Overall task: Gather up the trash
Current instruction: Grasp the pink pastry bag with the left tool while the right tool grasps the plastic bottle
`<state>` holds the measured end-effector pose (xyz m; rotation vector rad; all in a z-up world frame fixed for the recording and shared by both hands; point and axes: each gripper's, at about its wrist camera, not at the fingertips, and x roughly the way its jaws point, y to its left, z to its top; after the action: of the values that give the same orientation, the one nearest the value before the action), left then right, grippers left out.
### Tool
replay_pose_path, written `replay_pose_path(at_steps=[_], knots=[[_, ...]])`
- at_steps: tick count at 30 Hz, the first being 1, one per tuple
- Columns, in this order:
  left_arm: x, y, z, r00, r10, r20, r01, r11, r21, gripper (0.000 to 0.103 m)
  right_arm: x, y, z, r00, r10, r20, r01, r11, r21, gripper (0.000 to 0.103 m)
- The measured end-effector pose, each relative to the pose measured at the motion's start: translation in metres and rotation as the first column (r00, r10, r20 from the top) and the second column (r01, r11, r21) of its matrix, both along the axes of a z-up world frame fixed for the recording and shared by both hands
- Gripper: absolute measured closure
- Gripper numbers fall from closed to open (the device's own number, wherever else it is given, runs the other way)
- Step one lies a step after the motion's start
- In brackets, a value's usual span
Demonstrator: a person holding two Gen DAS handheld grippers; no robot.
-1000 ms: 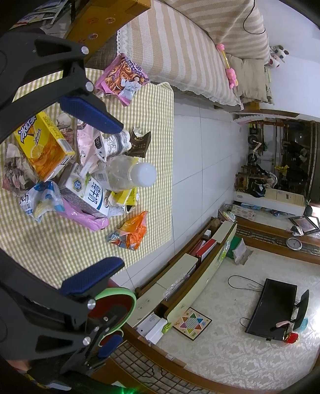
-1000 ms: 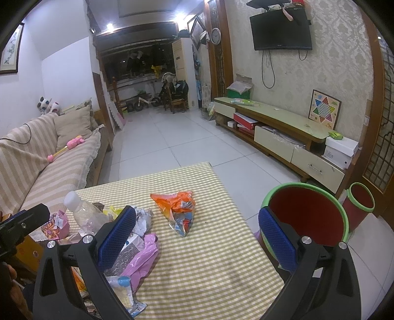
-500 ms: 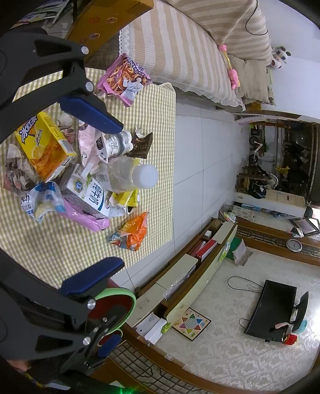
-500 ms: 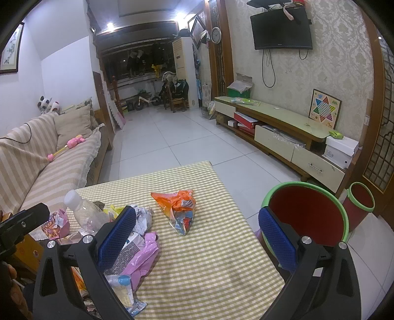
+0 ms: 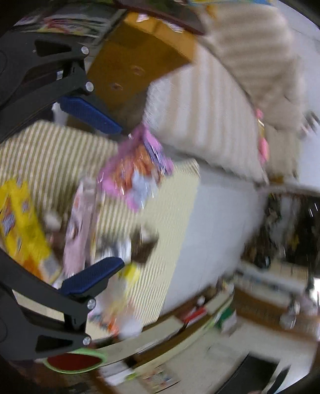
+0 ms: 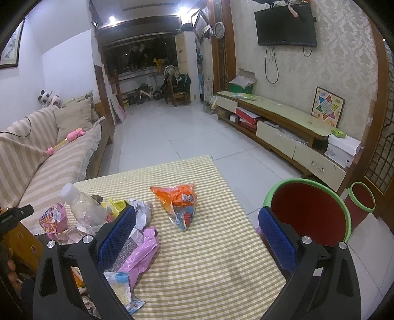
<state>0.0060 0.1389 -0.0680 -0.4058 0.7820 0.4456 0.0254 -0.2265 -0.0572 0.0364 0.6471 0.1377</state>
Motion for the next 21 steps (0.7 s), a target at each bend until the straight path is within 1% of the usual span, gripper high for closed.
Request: replay_pose_path(at_steps=[2, 4, 7, 9, 13, 18, 21], knots=[[0.004, 0.032, -0.020, 0.997, 0.063, -0.034, -0.066, 0.993, -0.094, 0.005, 0.001, 0.005, -0.002, 1.000, 0.011, -0.005, -0.011, 1.000, -0.007, 0.007], [0.012, 0.052, -0.037, 0.994, 0.091, -0.058, -0.099, 0.983, -0.152, 0.005, 0.003, 0.010, -0.003, 1.000, 0.023, -0.008, -0.023, 1.000, -0.015, 0.007], [0.028, 0.064, -0.053, 0.992, 0.080, -0.099, -0.098, 0.977, -0.188, 0.005, 0.003, 0.016, -0.004, 0.999, 0.038, -0.010, -0.038, 0.999, -0.030, 0.007], [0.040, 0.068, -0.062, 0.991, 0.069, -0.113, -0.092, 0.973, -0.213, 0.005, 0.004, 0.018, -0.006, 0.999, 0.042, -0.012, -0.042, 0.998, -0.036, 0.007], [0.064, 0.074, -0.074, 0.989, 0.048, -0.141, -0.077, 0.974, -0.211, 0.005, 0.005, 0.022, -0.010, 0.999, 0.041, -0.030, -0.042, 0.998, -0.037, 0.007], [0.090, 0.068, -0.079, 0.986, 0.030, -0.166, -0.055, 0.987, -0.149, 0.005, 0.006, 0.031, -0.014, 0.997, 0.062, -0.043, -0.064, 0.997, -0.048, 0.007], [0.098, 0.069, -0.085, 0.982, 0.029, -0.188, -0.056, 0.988, -0.144, 0.007, 0.005, 0.040, -0.015, 0.995, 0.086, -0.041, -0.088, 0.995, -0.054, 0.007]])
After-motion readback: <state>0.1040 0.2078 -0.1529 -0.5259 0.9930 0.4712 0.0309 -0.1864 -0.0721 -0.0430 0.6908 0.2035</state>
